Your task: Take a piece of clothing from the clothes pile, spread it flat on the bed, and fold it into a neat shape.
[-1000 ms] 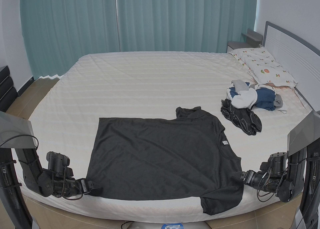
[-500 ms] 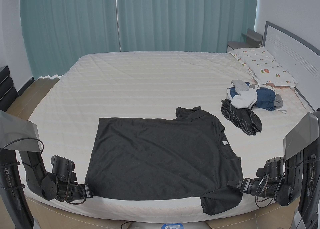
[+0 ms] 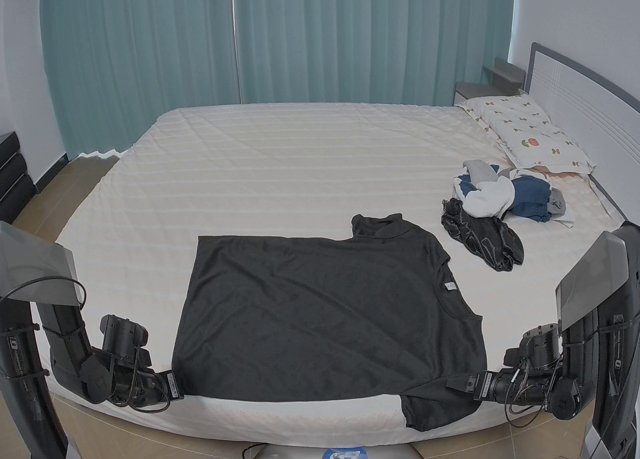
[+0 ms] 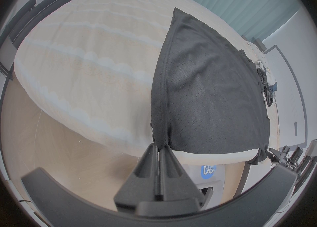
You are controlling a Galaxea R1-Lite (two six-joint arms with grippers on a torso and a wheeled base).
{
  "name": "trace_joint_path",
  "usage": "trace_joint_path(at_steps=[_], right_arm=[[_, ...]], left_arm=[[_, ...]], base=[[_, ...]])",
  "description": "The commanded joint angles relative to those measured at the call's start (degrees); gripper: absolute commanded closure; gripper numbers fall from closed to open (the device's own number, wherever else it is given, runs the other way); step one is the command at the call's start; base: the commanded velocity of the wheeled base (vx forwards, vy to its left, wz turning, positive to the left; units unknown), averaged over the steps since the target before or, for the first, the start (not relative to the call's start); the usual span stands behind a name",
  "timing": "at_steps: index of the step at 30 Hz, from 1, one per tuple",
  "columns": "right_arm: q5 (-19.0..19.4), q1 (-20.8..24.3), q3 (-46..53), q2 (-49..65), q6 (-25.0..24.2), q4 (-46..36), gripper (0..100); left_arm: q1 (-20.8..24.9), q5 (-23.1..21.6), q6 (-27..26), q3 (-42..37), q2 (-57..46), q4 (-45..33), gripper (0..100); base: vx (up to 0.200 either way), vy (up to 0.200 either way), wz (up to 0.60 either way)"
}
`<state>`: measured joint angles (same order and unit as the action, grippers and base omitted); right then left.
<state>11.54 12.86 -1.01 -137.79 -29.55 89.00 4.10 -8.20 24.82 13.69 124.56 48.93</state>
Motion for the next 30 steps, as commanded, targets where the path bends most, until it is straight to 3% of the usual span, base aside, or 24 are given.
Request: trace_joint_path(at_steps=[1, 6, 7, 19, 23, 25, 30], right_arm=[[-0.12, 0.94, 0.22, -0.37, -0.16, 0.91, 0], [-0.21, 0.67, -0.22, -0.9, -0.24, 0.91, 0], [-0.21, 0.67, -0.22, -0.9, -0.33, 0.91, 100], [-0.38, -3.46, 1.01, 1.56, 1.86, 0.12, 100], [-0.38, -3.54, 1.01, 4.11, 2.92, -4.54, 100], [-0.38, -3.63, 1.01, 5.69, 6.08, -8.5, 100], [-0.38, -5.3, 1.01, 8.06, 8.46, -10.08, 100]], left_arm=[[-0.05, -0.32, 0.05, -0.15, -0.11, 0.11, 100], [-0.05, -0.32, 0.05, -0.15, -0.11, 0.02, 100], [-0.05, -0.32, 0.05, -0.15, -0.11, 0.02, 100], [-0.14, 0.21, -0.21, -1.3, -0.2, 0.11, 100], [-0.23, 0.29, -0.39, -1.74, -0.73, 0.11, 100], [-0.23, 0.47, -0.39, -2.0, -2.31, -0.33, 100], [-0.23, 2.49, -0.47, -2.7, -3.89, -0.42, 100]], base=[[0.0, 0.0, 0.0], [0.0, 0.0, 0.0], [0.0, 0.0, 0.0], [0.0, 0.0, 0.0], [0.0, 0.0, 0.0], [0.0, 0.0, 0.0], [0.0, 0.0, 0.0]])
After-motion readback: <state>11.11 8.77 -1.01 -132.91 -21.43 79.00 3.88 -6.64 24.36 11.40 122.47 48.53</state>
